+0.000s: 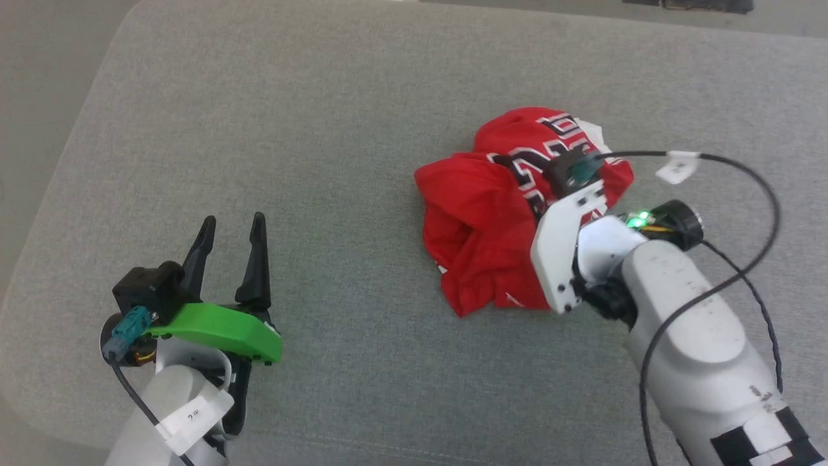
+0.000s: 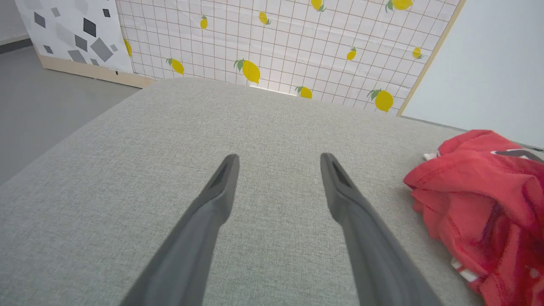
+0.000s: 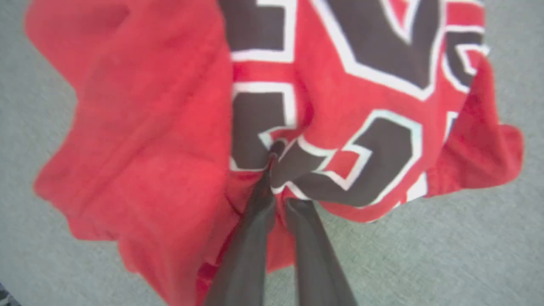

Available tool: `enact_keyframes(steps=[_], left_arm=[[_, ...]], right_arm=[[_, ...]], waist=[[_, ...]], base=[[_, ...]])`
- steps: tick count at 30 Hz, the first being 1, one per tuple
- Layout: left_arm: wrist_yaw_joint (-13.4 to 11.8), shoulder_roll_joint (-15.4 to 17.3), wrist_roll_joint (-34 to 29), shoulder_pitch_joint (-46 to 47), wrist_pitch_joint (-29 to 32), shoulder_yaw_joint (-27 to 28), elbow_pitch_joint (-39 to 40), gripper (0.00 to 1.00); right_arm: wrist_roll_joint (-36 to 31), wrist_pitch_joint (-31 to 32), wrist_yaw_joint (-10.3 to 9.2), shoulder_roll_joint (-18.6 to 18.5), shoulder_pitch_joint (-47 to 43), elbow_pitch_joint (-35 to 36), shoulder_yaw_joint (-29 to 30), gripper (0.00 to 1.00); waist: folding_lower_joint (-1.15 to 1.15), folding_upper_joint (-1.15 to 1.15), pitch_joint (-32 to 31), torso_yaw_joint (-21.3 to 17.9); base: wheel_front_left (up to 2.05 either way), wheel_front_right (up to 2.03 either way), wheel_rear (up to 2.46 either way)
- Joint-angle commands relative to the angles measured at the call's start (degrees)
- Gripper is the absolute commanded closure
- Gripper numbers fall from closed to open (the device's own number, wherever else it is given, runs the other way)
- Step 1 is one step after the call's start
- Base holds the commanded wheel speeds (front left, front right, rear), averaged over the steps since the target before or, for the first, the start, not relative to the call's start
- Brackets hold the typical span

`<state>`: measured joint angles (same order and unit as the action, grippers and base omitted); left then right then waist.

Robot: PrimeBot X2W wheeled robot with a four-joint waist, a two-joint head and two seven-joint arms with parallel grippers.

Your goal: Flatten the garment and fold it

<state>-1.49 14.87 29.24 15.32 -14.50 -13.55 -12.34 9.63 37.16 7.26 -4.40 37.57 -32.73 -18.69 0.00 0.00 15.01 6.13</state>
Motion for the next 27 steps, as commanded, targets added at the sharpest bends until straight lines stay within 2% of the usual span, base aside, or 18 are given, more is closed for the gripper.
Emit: enact_keyframes(steps=[1, 7, 11, 15, 21, 23, 24, 25, 27], left_arm=[[0.36, 0.05, -0.87, -0.02, -0.49, 0.20, -0.01, 0.00], [0.25, 0.12, -0.88, -1.62, -0.49, 0.15, 0.28, 0.00], [0.15, 0.17, -0.62, -2.51, -0.26, -0.10, 0.66, 0.00], [0.19, 0.12, -0.38, -2.82, 0.08, -0.48, 0.96, 0.00], [0.28, 0.06, 0.02, -2.84, 0.08, -0.69, 0.61, 0.00], [0.29, 0.06, 0.21, -2.98, 0.07, -0.69, 0.43, 0.00], [0.30, 0.06, 0.28, -3.04, 0.07, -0.70, 0.33, 0.00], [0.29, 0.05, 0.35, -3.13, 0.08, -0.74, 0.21, 0.00], [0.34, -0.03, 0.50, -3.14, 0.18, -0.92, 0.10, 0.00]], right_arm=[[0.99, -2.06, 0.23, -0.02, -0.10, 1.13, 1.49, 1.00], [1.40, -7.70, 0.23, -1.97, -2.06, 7.56, 12.89, 1.00], [-1.07, -6.81, 0.23, -3.51, -7.95, 11.62, 23.45, 1.00], [-3.76, -3.50, 0.23, -2.83, -15.18, 13.42, 32.12, 1.00], [-3.78, 2.33, 0.23, -0.04, -24.58, 14.22, 35.62, 1.00], [-2.91, 1.00, 0.23, 0.56, -25.43, 15.65, 36.10, 1.00], [-2.18, -0.11, 0.23, 0.77, -25.52, 16.34, 36.05, 0.54], [-1.28, -1.94, 0.23, 0.97, -25.47, 17.30, 36.18, 0.00], [0.49, -5.75, 0.23, 1.23, -25.19, 19.16, 36.99, 0.00]], waist=[[0.00, 0.00, -1.66, -1.24], [0.00, 0.00, -5.20, -3.16], [0.00, 0.00, -6.32, -4.04], [0.00, 0.00, -6.42, -4.45], [0.00, 0.00, -6.46, -4.92], [0.00, 0.00, -6.57, -5.27], [0.00, 0.00, -6.68, -5.41], [0.00, 0.00, -6.87, -5.59], [0.00, 0.00, -7.16, -5.76]], base=[[0.00, 0.00, 0.00], [0.00, 0.00, 0.00], [0.00, 0.00, 0.00], [0.00, 0.00, 0.00], [0.00, 0.00, 0.00], [0.00, 0.00, 0.00], [0.00, 0.00, 0.00], [0.00, 0.00, 0.00], [0.00, 0.00, 0.00]])
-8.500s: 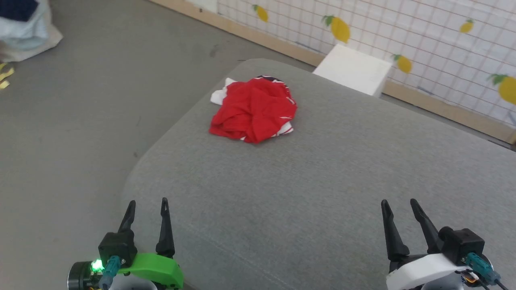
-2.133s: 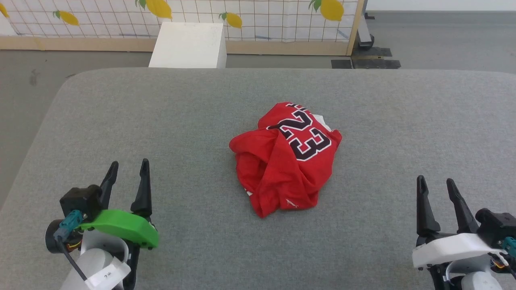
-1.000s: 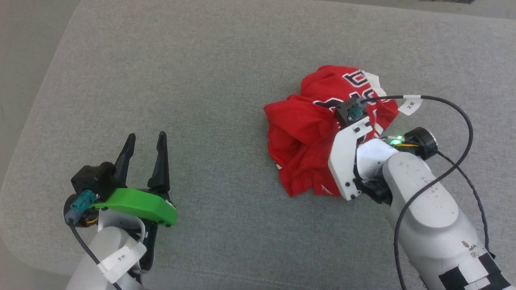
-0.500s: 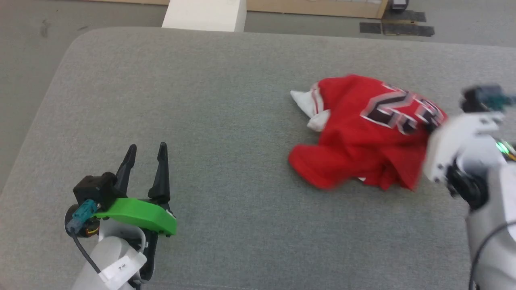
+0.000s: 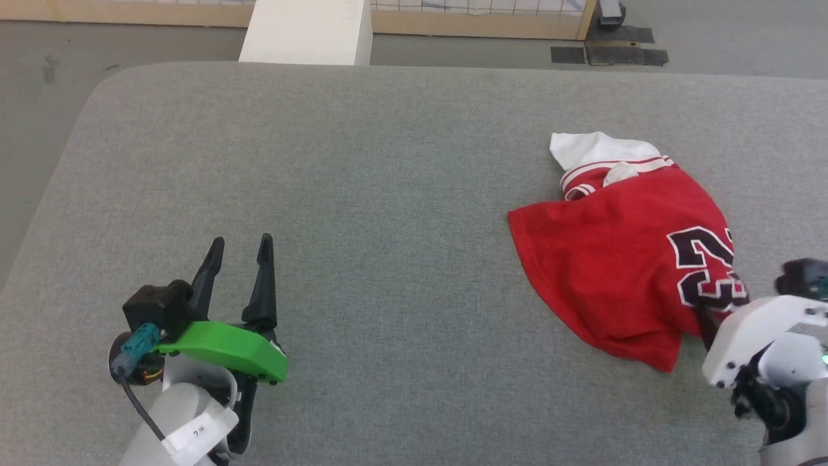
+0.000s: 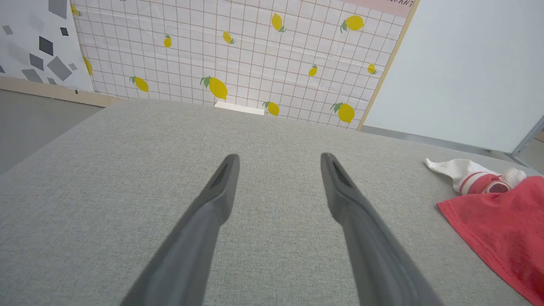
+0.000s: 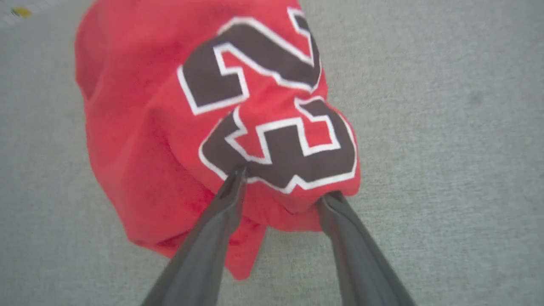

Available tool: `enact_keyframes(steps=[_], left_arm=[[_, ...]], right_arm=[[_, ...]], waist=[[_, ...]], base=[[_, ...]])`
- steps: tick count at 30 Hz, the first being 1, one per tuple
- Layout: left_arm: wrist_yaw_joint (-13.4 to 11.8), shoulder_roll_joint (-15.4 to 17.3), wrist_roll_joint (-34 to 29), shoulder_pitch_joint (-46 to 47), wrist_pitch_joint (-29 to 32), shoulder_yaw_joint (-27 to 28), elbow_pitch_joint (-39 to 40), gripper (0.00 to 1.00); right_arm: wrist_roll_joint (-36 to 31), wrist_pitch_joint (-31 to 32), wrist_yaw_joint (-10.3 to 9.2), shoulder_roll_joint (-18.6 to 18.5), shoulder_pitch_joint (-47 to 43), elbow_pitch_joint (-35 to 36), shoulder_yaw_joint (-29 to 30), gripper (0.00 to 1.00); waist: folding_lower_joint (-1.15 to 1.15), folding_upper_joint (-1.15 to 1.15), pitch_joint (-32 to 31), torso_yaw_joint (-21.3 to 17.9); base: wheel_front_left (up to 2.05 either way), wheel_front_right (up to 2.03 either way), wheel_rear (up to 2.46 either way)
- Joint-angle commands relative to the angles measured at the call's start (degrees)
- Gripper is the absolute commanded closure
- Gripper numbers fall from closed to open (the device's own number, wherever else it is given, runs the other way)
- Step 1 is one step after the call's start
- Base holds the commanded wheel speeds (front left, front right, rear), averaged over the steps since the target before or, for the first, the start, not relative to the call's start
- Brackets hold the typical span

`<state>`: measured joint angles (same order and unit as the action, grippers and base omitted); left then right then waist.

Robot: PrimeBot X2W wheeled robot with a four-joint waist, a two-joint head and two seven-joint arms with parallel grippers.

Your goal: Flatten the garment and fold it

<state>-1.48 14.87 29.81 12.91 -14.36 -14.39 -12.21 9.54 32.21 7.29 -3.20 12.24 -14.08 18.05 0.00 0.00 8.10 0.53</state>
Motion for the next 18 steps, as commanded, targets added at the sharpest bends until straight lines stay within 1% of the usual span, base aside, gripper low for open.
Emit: enact_keyframes(steps=[1, 4, 8, 14, 18], left_arm=[[0.38, -0.09, -0.02, -0.74, 0.12, -0.23, -0.14, 0.00], [0.50, -0.30, 0.23, -0.81, 0.26, -0.56, -0.51, 0.00], [0.61, -0.64, 0.55, -1.00, 0.29, -0.94, -0.88, 0.00], [0.86, -0.99, 1.18, -1.21, 0.82, -1.52, -1.11, 0.00], [1.93, -1.56, 1.37, 2.15, 3.00, -2.97, -1.21, 0.00]], right_arm=[[1.51, -2.82, 0.20, 0.12, 0.25, 1.45, 0.86, 0.00], [5.01, -10.63, 0.20, 0.27, -0.21, 4.47, 2.98, 0.00], [8.95, -18.74, 0.20, 0.30, -2.55, 5.16, 4.64, 0.00], [10.97, -25.44, 0.20, 0.31, -5.04, 4.39, 4.19, 0.00], [10.53, -26.76, 0.20, 0.32, -4.36, 3.97, 3.54, 0.00]], waist=[[0.00, 0.00, -0.56, -0.16], [0.00, 0.00, -1.50, -0.19], [0.00, 0.00, -2.45, -0.32], [0.00, 0.00, -2.86, -1.46], [0.00, 0.00, -1.60, -2.78]], base=[[0.00, 0.00, 0.00], [0.00, 0.00, 0.00], [0.00, 0.00, 0.00], [0.00, 0.00, 0.00], [0.00, 0.00, 0.00]])
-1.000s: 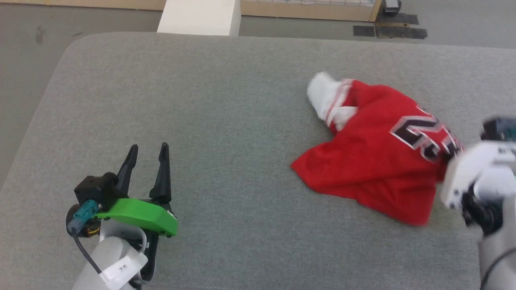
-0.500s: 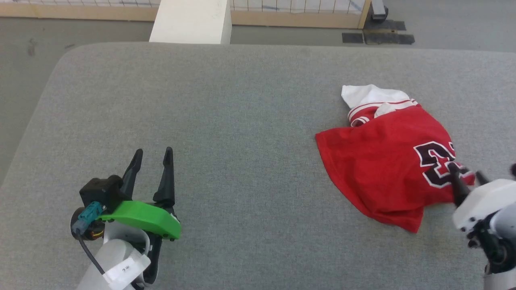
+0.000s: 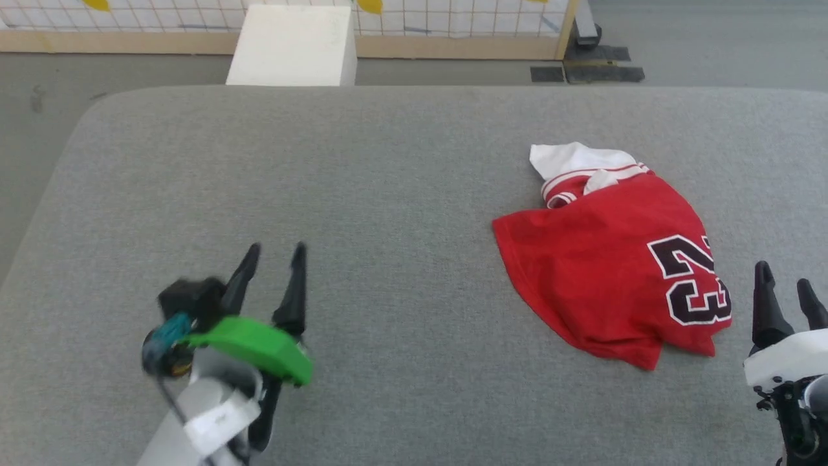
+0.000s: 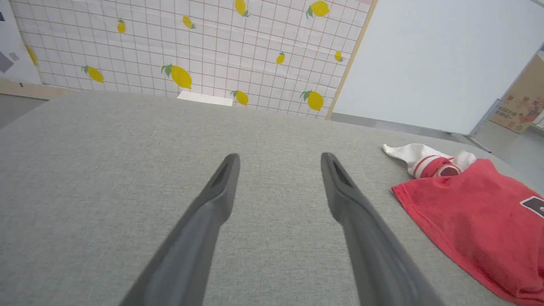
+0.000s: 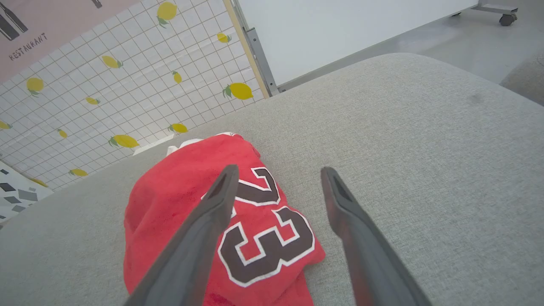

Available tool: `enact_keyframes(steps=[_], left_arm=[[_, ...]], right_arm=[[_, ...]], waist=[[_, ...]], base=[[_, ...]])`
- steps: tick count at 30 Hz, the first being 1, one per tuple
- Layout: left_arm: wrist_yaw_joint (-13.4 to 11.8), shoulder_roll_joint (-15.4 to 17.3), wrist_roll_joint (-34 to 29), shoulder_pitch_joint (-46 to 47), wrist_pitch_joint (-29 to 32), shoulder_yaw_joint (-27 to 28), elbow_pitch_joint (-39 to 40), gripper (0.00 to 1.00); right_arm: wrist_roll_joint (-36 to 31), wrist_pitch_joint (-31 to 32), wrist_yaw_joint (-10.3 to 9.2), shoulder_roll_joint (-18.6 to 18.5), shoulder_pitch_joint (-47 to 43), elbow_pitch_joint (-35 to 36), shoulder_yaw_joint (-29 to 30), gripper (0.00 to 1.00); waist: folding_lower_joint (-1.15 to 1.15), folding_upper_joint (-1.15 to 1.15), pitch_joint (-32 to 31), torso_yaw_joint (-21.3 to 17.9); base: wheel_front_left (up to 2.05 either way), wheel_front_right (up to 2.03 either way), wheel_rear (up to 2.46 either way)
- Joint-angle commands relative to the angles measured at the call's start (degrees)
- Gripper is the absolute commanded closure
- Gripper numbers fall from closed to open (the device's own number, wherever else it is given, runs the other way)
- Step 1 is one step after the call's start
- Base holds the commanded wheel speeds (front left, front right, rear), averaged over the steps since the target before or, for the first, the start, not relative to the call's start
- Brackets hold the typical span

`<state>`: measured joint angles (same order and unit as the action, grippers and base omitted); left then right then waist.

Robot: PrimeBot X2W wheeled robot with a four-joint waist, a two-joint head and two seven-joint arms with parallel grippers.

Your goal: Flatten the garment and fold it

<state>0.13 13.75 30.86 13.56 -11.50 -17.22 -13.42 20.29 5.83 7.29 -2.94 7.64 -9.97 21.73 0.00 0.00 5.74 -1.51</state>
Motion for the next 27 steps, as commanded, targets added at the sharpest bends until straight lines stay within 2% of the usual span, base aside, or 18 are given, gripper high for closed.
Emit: enact_keyframes(steps=[1, 8, 14, 17, 21, 27], left_arm=[[0.75, -0.67, 0.26, 3.21, 1.25, -0.80, -0.31, 0.00], [4.05, -4.19, 0.41, 18.57, 10.33, -5.86, -5.95, 0.00], [5.94, -7.46, 1.53, 31.36, 24.97, -11.83, -15.63, 0.00], [6.12, -8.65, 1.58, 36.88, 33.22, -14.65, -20.64, 0.00], [5.15, -9.35, 0.36, 41.85, 42.65, -17.92, -26.50, 0.00], [4.19, -9.64, -2.07, 44.90, 49.54, -21.82, -31.86, 0.00]], right_arm=[[-0.37, -0.41, 0.20, 0.05, 0.70, -0.17, -0.47, 0.00], [-0.40, -0.46, 0.20, 0.06, 4.27, -0.22, -3.62, 0.00], [0.79, -1.84, 0.20, 0.06, 6.01, -2.06, -5.39, 0.00], [1.52, -2.91, 0.20, 0.06, 6.31, -3.63, -5.78, 0.00], [2.50, -4.31, 0.20, 0.06, 7.01, -5.59, -6.84, 0.00], [3.80, -6.33, 0.20, 0.06, 8.27, -8.19, -8.43, 0.00]], waist=[[0.00, 0.00, 1.35, -1.29], [0.00, 0.00, 6.47, -6.21], [0.00, 0.00, 11.11, -11.16], [0.00, 0.00, 12.98, -13.10], [0.00, 0.00, 14.79, -15.50], [0.00, 0.00, 16.82, -17.92]], base=[[0.00, 0.00, 0.00], [0.00, 0.00, 0.00], [0.00, 0.00, 0.00], [0.00, 0.00, 0.00], [0.00, 0.00, 0.00], [0.00, 0.00, 0.00]])
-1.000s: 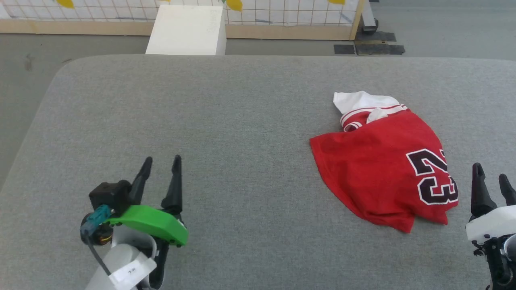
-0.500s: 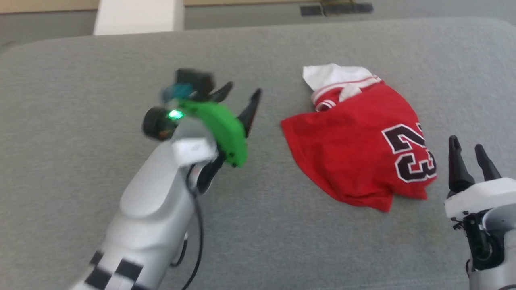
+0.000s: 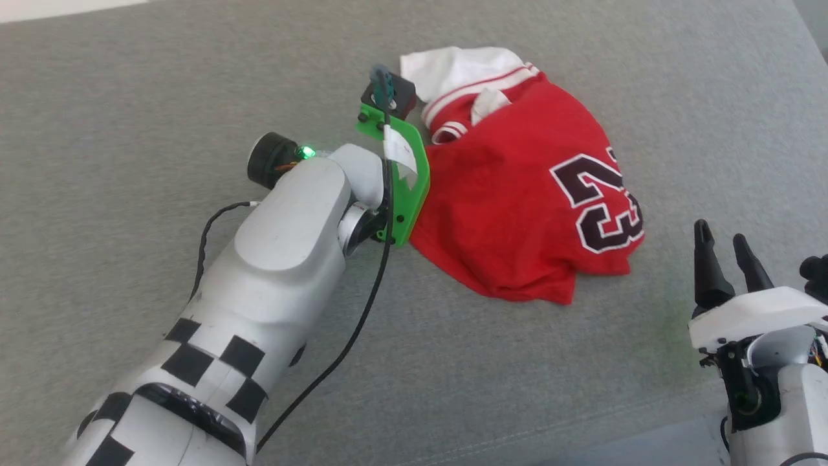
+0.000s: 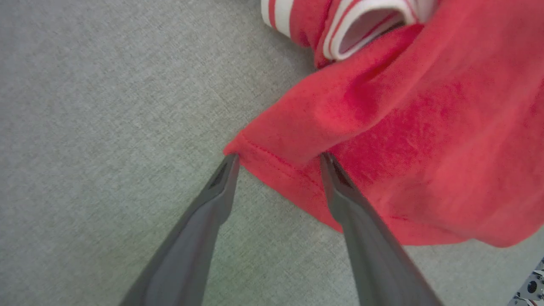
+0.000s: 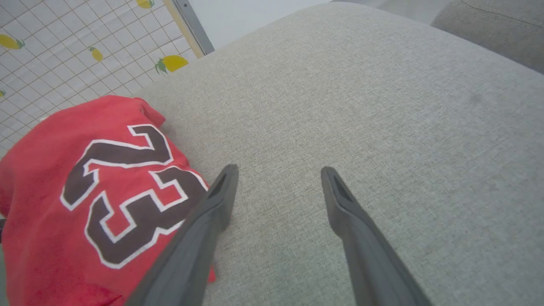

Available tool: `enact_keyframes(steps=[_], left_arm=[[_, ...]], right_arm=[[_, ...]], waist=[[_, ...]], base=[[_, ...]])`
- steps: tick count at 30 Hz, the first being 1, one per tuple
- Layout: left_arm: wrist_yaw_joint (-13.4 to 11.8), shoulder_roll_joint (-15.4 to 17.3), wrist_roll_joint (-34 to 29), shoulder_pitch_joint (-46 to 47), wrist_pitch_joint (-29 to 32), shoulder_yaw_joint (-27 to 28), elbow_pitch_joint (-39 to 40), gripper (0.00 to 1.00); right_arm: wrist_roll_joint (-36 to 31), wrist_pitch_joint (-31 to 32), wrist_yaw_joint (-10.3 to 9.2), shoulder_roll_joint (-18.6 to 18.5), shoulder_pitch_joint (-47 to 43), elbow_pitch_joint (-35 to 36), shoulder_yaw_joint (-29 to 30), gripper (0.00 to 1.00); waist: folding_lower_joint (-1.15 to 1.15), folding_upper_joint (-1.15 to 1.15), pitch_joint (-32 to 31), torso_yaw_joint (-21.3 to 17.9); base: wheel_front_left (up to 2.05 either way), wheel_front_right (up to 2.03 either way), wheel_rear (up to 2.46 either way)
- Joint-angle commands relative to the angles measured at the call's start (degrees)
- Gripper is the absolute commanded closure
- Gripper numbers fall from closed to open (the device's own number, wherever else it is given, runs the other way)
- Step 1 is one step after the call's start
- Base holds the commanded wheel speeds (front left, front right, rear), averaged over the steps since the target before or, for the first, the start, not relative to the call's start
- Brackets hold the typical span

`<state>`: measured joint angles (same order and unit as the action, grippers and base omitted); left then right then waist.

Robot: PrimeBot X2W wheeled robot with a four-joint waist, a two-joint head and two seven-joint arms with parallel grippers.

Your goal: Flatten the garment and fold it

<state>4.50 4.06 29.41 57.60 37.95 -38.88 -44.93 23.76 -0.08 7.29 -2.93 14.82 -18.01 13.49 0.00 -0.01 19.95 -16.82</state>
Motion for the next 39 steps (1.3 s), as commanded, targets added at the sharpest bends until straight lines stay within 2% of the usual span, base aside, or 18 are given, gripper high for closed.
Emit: enact_keyframes(steps=[1, 7, 8, 9, 10, 16, 22, 27, 31, 36, 39], left_arm=[[-0.34, 0.09, -0.99, 0.97, 0.53, -0.61, -0.98, 0.00], [-0.14, 0.13, -2.96, 0.51, 4.29, -4.20, -4.55, 0.00], [-0.02, 0.06, -2.91, 0.38, 4.63, -4.51, -4.86, 0.48], [0.07, -0.02, -2.72, 0.27, 4.79, -4.63, -5.00, 0.77], [0.21, -0.14, -2.31, 0.10, 4.95, -4.66, -5.12, 1.00], [0.66, -0.57, 1.03, 0.21, 1.40, -2.43, -3.42, 1.00], [-0.34, -0.65, 7.34, 0.20, -7.94, 5.12, 1.43, 1.00], [-1.71, 1.99, 10.87, -1.81, -13.66, 10.91, 6.37, 1.00], [-4.36, 6.20, 13.17, -7.13, -15.57, 15.24, 10.74, 1.00], [-9.67, 11.67, 16.30, -18.89, -15.90, 20.67, 15.83, 1.00], [-13.06, 13.46, 18.75, -27.34, -16.06, 24.02, 18.51, 1.00]], right_arm=[[0.47, -0.66, 0.20, 0.05, 1.27, -0.46, -0.35, 0.00], [0.72, -1.84, 0.20, 0.05, 1.93, -2.02, -0.63, 0.00], [0.72, -2.00, 0.20, 0.05, 2.01, -2.24, -0.60, 0.00], [0.67, -2.12, 0.20, 0.05, 2.05, -2.42, -0.54, 0.00], [0.56, -2.17, 0.20, 0.05, 2.11, -2.64, -0.52, 0.00], [-0.79, -2.13, 0.20, 0.05, 2.35, -2.98, 0.10, 0.00], [-3.55, -0.55, 0.20, 0.05, 1.49, -1.80, 2.14, 0.00], [-5.64, 1.81, 0.20, 0.05, 0.54, 0.37, 3.28, 0.00], [-6.44, 3.64, 0.20, 0.05, -0.37, 2.13, 3.57, 0.00], [-6.54, 5.24, 0.20, 0.05, -1.55, 3.46, 3.21, 0.00], [-6.42, 5.73, 0.20, 0.05, -2.04, 3.72, 2.81, 0.00]], waist=[[0.00, 0.01, 2.84, -2.83], [0.00, 0.01, 3.71, -3.19], [0.00, 0.01, 3.79, -3.10], [0.00, 0.01, 3.80, -2.95], [0.00, 0.01, 3.74, -2.71], [0.00, 0.01, 2.25, -0.17], [0.00, 0.01, -1.29, 5.53], [0.00, 0.01, -4.45, 10.81], [0.00, 0.01, -6.75, 14.76], [0.00, 0.01, -8.86, 18.27], [0.00, 0.01, -9.70, 19.08]], base=[[0.00, 0.00, 0.00], [0.00, 0.00, 0.00], [0.00, 0.00, 0.00], [0.00, 0.00, 0.00], [0.00, 0.00, 0.00], [0.00, 0.00, 0.00], [0.00, 0.00, 0.00], [0.00, 0.00, 0.00], [0.00, 0.00, 0.00], [0.00, 0.00, 0.00], [0.00, 0.00, 0.00]])
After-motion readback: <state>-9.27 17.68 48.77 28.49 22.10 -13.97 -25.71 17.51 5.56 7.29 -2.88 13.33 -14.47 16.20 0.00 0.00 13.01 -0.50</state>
